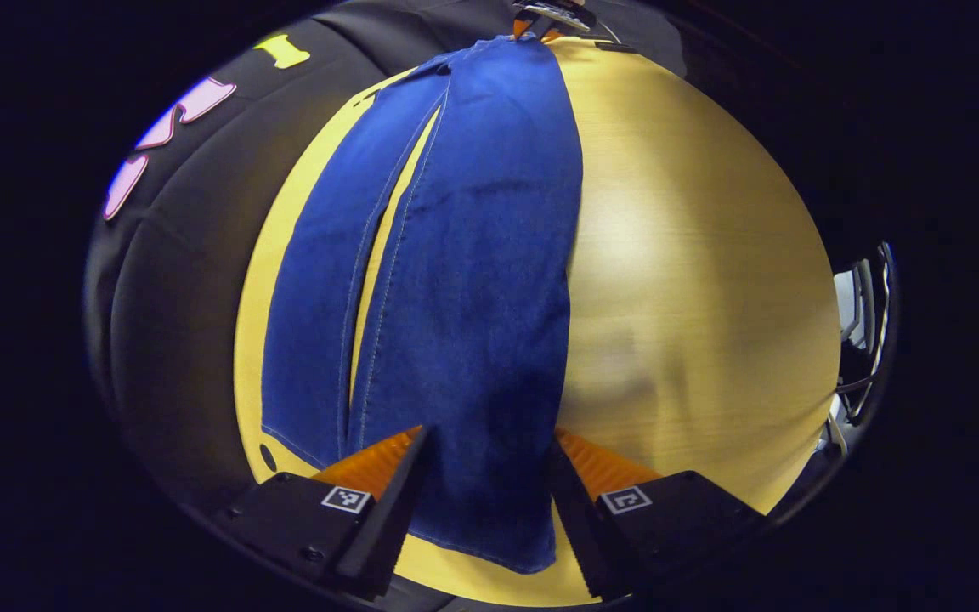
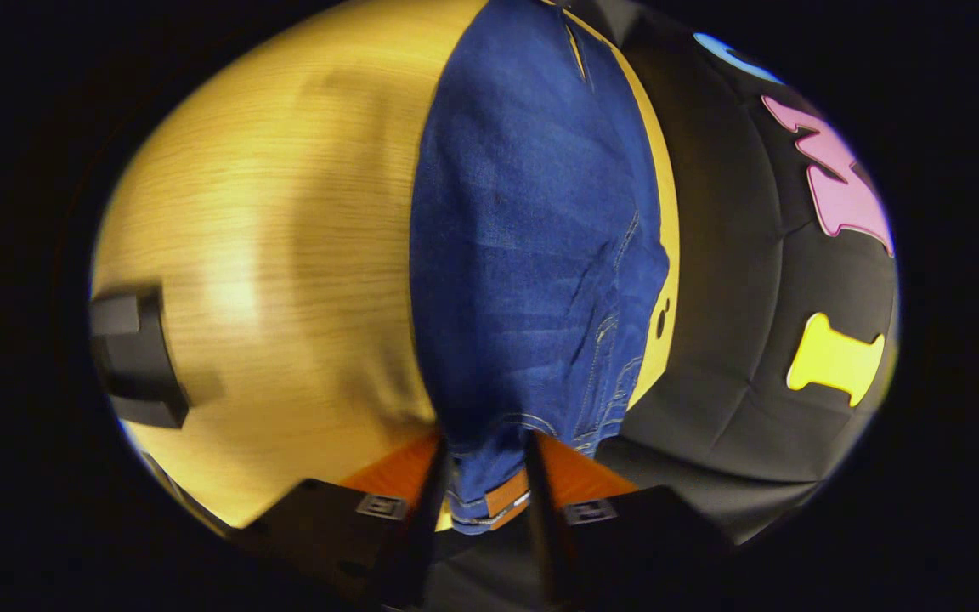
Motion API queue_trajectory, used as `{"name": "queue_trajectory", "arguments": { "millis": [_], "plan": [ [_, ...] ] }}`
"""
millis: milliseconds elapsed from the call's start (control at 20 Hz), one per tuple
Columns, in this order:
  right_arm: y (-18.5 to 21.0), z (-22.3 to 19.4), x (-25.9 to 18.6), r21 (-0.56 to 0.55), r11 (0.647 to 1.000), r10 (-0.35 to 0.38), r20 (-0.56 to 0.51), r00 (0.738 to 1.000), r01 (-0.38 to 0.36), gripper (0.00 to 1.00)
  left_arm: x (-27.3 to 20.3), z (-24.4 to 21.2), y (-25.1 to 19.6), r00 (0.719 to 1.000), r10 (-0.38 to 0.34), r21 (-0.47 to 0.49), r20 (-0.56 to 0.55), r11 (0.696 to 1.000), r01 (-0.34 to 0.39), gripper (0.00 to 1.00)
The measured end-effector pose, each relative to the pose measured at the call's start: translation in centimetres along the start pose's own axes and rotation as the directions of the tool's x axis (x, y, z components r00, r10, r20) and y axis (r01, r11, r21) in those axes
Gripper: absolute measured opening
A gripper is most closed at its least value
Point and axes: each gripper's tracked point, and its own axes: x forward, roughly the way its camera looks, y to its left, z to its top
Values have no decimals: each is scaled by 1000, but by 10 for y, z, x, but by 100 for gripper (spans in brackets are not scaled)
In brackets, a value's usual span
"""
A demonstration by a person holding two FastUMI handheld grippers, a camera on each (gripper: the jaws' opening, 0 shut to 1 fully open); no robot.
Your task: Grasp the waist and the cuffs of the jeans and fold them to make the two legs overlap; first hold the waist and fold one-third of the jeans toward the cuffs, then hold the cuffs and fold the remaining one-third in the same direction to finish folding.
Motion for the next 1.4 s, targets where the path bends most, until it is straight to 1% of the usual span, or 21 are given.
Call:
{"name": "queue_trajectory", "arguments": {
  "millis": [50,100,200,250,300,350,450,500,600,650,700,800,900,1000,1100,1150,1200,1250,1300,1350,1400],
  "plan": [
    [0,4,-1,45,999,-11,-4,1000,11,20,2,-2,-7,1000,-15,-7,-14,1000,15,82],
    [2,7,-2,92,996,-5,-9,1000,6,16,5,1,-11,1000,-13,-12,-8,1000,13,59],
    [2,5,-2,117,993,-3,-19,1000,6,14,7,2,-9,1000,30,27,-5,999,-30,14],
    [3,4,-2,130,992,0,-20,1000,2,10,7,2,-9,999,34,27,-8,999,-34,11],
    [3,4,-2,153,988,9,-24,1000,-5,9,10,1,-10,999,31,-4,-10,1000,-31,3],
    [3,3,0,191,981,22,-28,999,-16,5,10,1,-10,1000,17,-50,-13,999,-18,6],
    [0,2,-2,270,962,43,-35,998,-32,5,6,4,-10,999,-26,-128,-20,991,23,6],
    [-4,3,-3,293,956,40,-33,999,-29,5,4,6,-7,999,-43,-156,-23,987,39,6],
    [-13,5,-11,327,945,12,-24,1000,-4,5,-3,8,1,998,-53,-180,-22,983,48,6],
    [-21,8,-17,349,937,-7,-18,1000,13,5,-7,9,9,999,-29,-184,-21,983,25,6],
    [-33,8,-24,394,918,-32,-17,999,36,5,-12,9,16,1000,-13,-193,-21,981,8,6],
    [-62,7,-34,480,873,-87,-16,996,85,5,-20,13,24,1000,-22,-245,-7,969,19,6],
    [-98,11,-45,557,819,-161,-11,987,140,5,-29,19,33,999,-46,-334,3,942,44,6],
    [-136,17,-59,616,765,-235,-4,972,187,5,-36,29,48,999,-31,-399,13,916,34,6],
    [-165,24,-65,645,734,-281,5,960,212,5,-45,35,67,1000,-8,-446,30,895,21,6],
    [-178,26,-64,655,723,-298,7,955,220,5,-48,37,80,999,7,-479,38,878,12,6],
    [-189,27,-62,669,708,-308,6,951,225,5,-50,38,88,999,1,-533,45,845,23,6],
    [-200,31,-58,695,684,-313,6,950,221,5,-51,39,94,999,-22,-580,44,813,44,6],
    [-209,37,-53,729,651,-323,12,946,213,5,-50,42,101,998,-33,-609,44,792,53,6],
    [-220,41,-45,756,620,-325,6,946,208,5,-50,45,114,999,-26,-615,44,787,48,6],
    [-231,44,-36,776,596,-325,-3,946,207,5,-49,51,129,999,-20,-613,38,789,39,10]
  ]
}}
